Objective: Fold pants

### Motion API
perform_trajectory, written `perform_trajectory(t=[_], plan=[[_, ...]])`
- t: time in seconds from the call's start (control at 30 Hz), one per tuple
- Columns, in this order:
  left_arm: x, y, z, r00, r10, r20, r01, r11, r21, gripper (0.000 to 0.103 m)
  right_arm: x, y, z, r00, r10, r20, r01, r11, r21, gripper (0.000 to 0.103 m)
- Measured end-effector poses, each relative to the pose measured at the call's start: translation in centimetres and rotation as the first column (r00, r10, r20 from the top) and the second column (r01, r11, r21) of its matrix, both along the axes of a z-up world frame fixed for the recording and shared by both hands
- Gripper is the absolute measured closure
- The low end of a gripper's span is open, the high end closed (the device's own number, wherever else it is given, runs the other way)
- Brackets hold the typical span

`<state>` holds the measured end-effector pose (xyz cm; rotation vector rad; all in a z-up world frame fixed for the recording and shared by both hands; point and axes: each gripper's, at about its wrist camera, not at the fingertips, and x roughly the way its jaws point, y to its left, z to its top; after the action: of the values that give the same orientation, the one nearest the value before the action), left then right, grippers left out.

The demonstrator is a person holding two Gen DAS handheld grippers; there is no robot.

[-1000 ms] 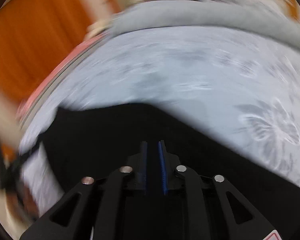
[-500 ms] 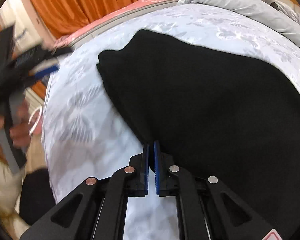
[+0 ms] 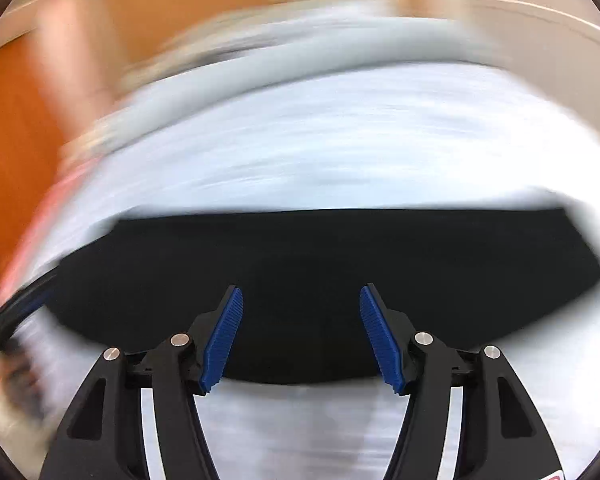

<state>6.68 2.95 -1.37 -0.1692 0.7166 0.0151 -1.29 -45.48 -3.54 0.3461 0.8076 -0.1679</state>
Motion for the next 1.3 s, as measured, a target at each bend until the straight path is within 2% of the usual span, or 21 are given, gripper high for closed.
perform_trajectory(t=[0.07, 0.13, 0.27, 0.33, 0.4, 0.47, 0.5, 0.57, 0.63, 0.67, 0.73, 0.8, 0.87, 0.9, 0.97, 1.03, 1.13, 1.2, 1.3], plan=[[0.1, -2.8, -0.7, 0.999, -0.054, 0.005, 0.054, 0.998, 0.02, 0.009, -3.4, -8.6, -0.5, 0.977, -0.212, 0.001, 0.212, 0.977, -0.009, 0.042], [-0.1, -4.6, -1.2, 0.996, -0.091, 0.007, 0.091, 0.995, 0.038, 0.009, -4.4, -12.6, -1.0, 0.966, -0.257, -0.011, 0.258, 0.966, 0.021, 0.043], [-0.4, -7.8, -1.9, 0.987, -0.158, 0.016, 0.156, 0.984, 0.088, 0.009, -2.5, -16.4, -2.8, 0.98, -0.193, -0.055, 0.194, 0.981, 0.012, 0.043], [-0.5, -8.7, -1.8, 0.986, -0.167, 0.024, 0.163, 0.981, 0.108, 0.009, -0.2, -16.9, -4.2, 0.978, -0.17, -0.119, 0.171, 0.985, -0.003, 0.043], [-0.4, -9.0, -1.5, 0.985, -0.171, 0.034, 0.166, 0.979, 0.116, 0.009, 1.0, -17.2, -4.9, 0.979, -0.151, -0.136, 0.151, 0.989, -0.01, 0.046], [-0.3, -9.4, -1.1, 0.985, -0.166, 0.042, 0.16, 0.98, 0.119, 0.009, 1.3, -16.9, -4.5, 0.988, -0.109, -0.107, 0.108, 0.994, -0.009, 0.091], [-0.3, -9.6, -1.1, 0.985, -0.165, 0.043, 0.159, 0.98, 0.119, 0.009, 1.0, -16.8, -3.7, 0.991, -0.101, -0.093, 0.101, 0.995, -0.004, 0.092], [-0.4, -10.0, -1.0, 0.985, -0.165, 0.043, 0.159, 0.98, 0.118, 0.009, 0.3, -17.1, -2.2, 0.993, -0.099, -0.064, 0.094, 0.993, -0.074, 0.093], [-0.4, -10.4, -0.9, 0.984, -0.172, 0.04, 0.166, 0.98, 0.114, 0.009, -0.5, -18.1, -1.2, 0.992, -0.115, -0.042, 0.112, 0.991, -0.08, 0.094], [-0.4, -10.7, -1.0, 0.984, -0.177, 0.038, 0.172, 0.979, 0.109, 0.009, -0.6, -19.4, -1.6, 0.989, -0.143, -0.046, 0.139, 0.988, -0.069, 0.094], [-0.4, -11.1, -1.3, 0.981, -0.191, 0.027, 0.186, 0.976, 0.112, 0.008, 0.2, -22.1, -4.5, 0.97, -0.215, -0.112, 0.209, 0.976, -0.065, 0.099], [-0.3, -11.6, -1.7, 0.979, -0.204, 0.009, 0.202, 0.971, 0.125, 0.008, -0.1, -22.8, -5.4, 0.975, -0.205, -0.086, 0.208, 0.978, 0.023, 0.095], [-0.3, -11.9, -2.1, 0.978, -0.208, -0.003, 0.207, 0.968, 0.139, 0.008, -0.2, -22.5, -4.5, 0.98, -0.185, -0.079, 0.189, 0.981, 0.04, 0.074], [-0.2, -11.9, -2.2, 0.978, -0.208, -0.007, 0.207, 0.968, 0.139, 0.008, -0.6, -22.3, -4.0, 0.979, -0.188, -0.078, 0.191, 0.981, 0.025, 0.067], [-0.2, -11.6, -2.4, 0.979, -0.205, -0.012, 0.205, 0.971, 0.124, 0.008, -1.7, -22.1, -3.1, 0.976, -0.209, -0.054, 0.21, 0.978, 0.008, 0.045], [-0.1, -11.3, -2.5, 0.98, -0.199, -0.02, 0.2, 0.974, 0.105, 0.008, -3.1, -22.4, -2.8, 0.973, -0.227, -0.039, 0.229, 0.972, 0.051, 0.036], [-0.2, -10.8, -2.5, 0.982, -0.186, -0.022, 0.187, 0.977, 0.103, 0.008, -4.0, -23.5, -4.4, 0.971, -0.233, -0.053, 0.239, 0.955, 0.177, 0.036], [-0.2, -10.5, -2.5, 0.983, -0.181, -0.025, 0.182, 0.978, 0.097, 0.008, -3.7, -23.9, -5.8, 0.964, -0.251, -0.087, 0.264, 0.937, 0.229, 0.035], [-0.2, -10.0, -2.4, 0.985, -0.172, -0.029, 0.174, 0.981, 0.083, 0.008, -3.3, -23.6, -6.0, 0.961, -0.269, -0.062, 0.276, 0.936, 0.219, 0.037]])
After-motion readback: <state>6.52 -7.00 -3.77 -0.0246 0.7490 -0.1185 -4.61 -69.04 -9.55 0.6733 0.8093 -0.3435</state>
